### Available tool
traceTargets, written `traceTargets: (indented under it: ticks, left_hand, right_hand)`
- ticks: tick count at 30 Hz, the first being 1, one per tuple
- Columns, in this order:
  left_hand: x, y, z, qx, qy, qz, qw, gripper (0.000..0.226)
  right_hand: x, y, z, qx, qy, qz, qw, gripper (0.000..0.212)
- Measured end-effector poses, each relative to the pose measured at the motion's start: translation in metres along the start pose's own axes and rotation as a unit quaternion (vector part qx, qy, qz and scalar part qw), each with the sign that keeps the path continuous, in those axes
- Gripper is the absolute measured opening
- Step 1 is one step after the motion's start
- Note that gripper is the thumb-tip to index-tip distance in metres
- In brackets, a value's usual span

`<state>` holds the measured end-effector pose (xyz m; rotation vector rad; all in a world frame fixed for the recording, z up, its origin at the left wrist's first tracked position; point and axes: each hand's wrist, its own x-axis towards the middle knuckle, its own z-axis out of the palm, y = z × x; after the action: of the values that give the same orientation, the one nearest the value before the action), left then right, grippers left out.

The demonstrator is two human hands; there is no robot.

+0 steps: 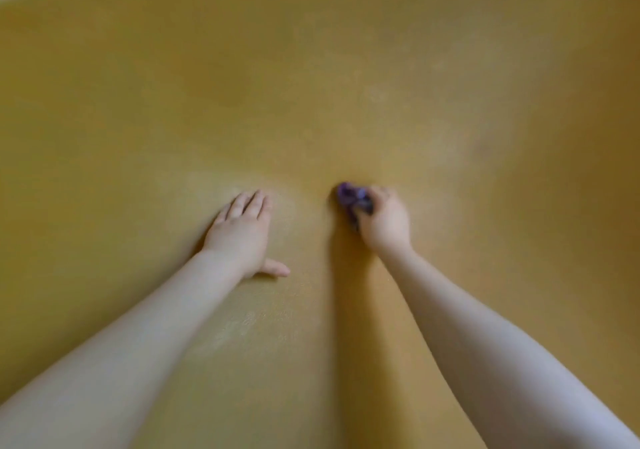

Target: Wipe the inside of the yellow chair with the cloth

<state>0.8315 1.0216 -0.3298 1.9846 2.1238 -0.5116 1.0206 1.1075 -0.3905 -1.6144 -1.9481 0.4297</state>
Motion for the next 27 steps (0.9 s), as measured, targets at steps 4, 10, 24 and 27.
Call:
traceTargets:
  ticks: [4,10,24,27]
  left_hand:
    - [-0.001,-0.004,0.013,-0.01,0.005,0.008,1.0,0.124]
    - [-0.001,-0.005,0.017,0.002,0.015,0.01,1.0,0.125]
    - [-0.009,0.003,0.02,-0.005,-0.002,-0.016,1.0,0.116]
    - [-0.011,0.002,0.021,0.0,0.016,-0.03,0.999,0.121]
  right_hand:
    - [0.017,-0.004,-0.005,-0.006,0.076,0.095,0.993,0.025]
    - [-0.066,-0.057,0.04,-0.002,-0.041,-0.095,0.995,0.028]
    - [-0.043,0.025,-0.018,-0.146,-0.005,0.013,0.989,0.04]
    - [-0.061,-0.014,0.011,-0.074,-0.01,0.002,0.997,0.035]
